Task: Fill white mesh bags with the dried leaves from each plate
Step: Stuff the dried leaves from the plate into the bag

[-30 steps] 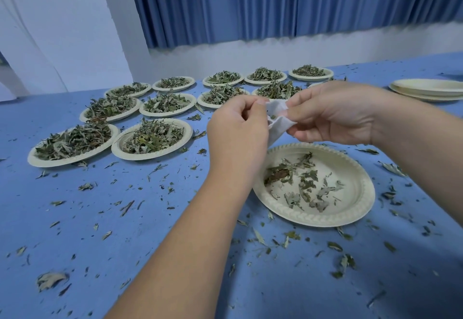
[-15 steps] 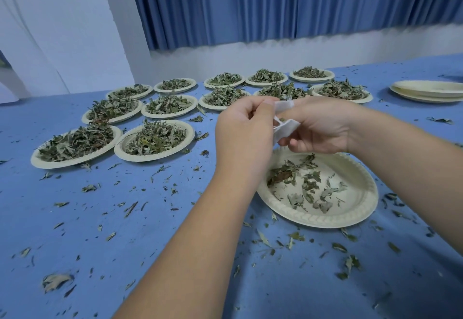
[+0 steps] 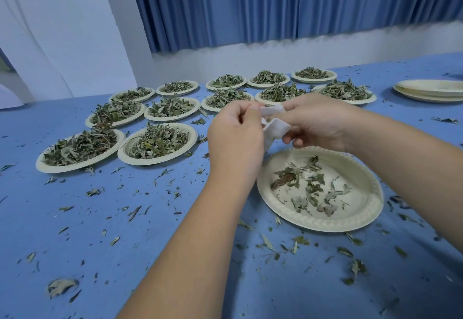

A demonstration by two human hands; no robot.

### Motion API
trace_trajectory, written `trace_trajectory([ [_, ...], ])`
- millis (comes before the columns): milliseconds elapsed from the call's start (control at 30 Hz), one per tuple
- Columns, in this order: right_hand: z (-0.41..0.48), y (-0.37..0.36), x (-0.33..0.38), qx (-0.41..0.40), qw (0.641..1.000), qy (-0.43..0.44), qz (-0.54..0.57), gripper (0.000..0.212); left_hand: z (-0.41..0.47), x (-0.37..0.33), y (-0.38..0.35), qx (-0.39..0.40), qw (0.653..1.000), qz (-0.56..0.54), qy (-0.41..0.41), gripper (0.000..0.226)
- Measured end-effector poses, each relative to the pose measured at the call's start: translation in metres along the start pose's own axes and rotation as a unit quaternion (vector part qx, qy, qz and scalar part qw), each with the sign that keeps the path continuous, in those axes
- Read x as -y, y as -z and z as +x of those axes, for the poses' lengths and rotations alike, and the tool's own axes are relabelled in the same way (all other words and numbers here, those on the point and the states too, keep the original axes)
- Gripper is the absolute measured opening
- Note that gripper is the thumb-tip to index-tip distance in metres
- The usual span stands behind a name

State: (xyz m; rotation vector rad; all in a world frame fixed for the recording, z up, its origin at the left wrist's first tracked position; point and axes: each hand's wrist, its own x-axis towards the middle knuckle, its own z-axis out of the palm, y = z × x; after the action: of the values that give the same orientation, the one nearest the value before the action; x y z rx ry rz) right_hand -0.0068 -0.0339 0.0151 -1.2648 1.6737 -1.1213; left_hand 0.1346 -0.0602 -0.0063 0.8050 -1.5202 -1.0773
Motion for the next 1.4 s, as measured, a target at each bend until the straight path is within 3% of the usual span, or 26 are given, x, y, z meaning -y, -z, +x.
trace_trajectory([
  [100, -0.013, 0.014, -0.006, -0.027, 0.999, 0.036, 0.009, 0.025, 0.007, 0.002, 0.006, -0.036, 0.999, -0.005, 0.006, 0.02],
  [200, -0.03, 0.019, -0.02, -0.112, 0.975, 0.139, -0.129, 0.025, 0.011, 0.003, 0.009, -0.06, 0.998, -0.014, -0.004, 0.02],
  [267, -0.041, 0.016, -0.029, -0.072, 0.946, 0.189, -0.255, 0.039, 0.011, 0.003, 0.009, -0.07, 0.997, -0.015, -0.019, 0.021],
  [400, -0.049, 0.007, -0.044, 0.069, 0.874, 0.189, -0.442, 0.078, 0.01, 0.005, 0.007, -0.071, 0.996, 0.007, -0.045, 0.024],
  [567, -0.049, 0.0, -0.052, 0.125, 0.831, 0.177, -0.512, 0.085, 0.01, 0.008, 0.008, -0.068, 0.996, 0.009, -0.049, 0.024],
  [967, -0.057, -0.002, -0.048, 0.132, 0.83, 0.194, -0.506, 0.074, 0.013, 0.015, 0.012, -0.067, 0.996, 0.008, -0.051, 0.022],
  [1133, -0.056, -0.004, -0.049, 0.116, 0.834, 0.192, -0.504, 0.058, 0.015, 0.017, 0.014, -0.078, 0.996, 0.007, -0.048, 0.023],
  [1400, -0.053, -0.006, -0.052, 0.109, 0.84, 0.203, -0.491, 0.056, 0.017, 0.018, 0.018, -0.08, 0.996, -0.016, -0.043, 0.019],
])
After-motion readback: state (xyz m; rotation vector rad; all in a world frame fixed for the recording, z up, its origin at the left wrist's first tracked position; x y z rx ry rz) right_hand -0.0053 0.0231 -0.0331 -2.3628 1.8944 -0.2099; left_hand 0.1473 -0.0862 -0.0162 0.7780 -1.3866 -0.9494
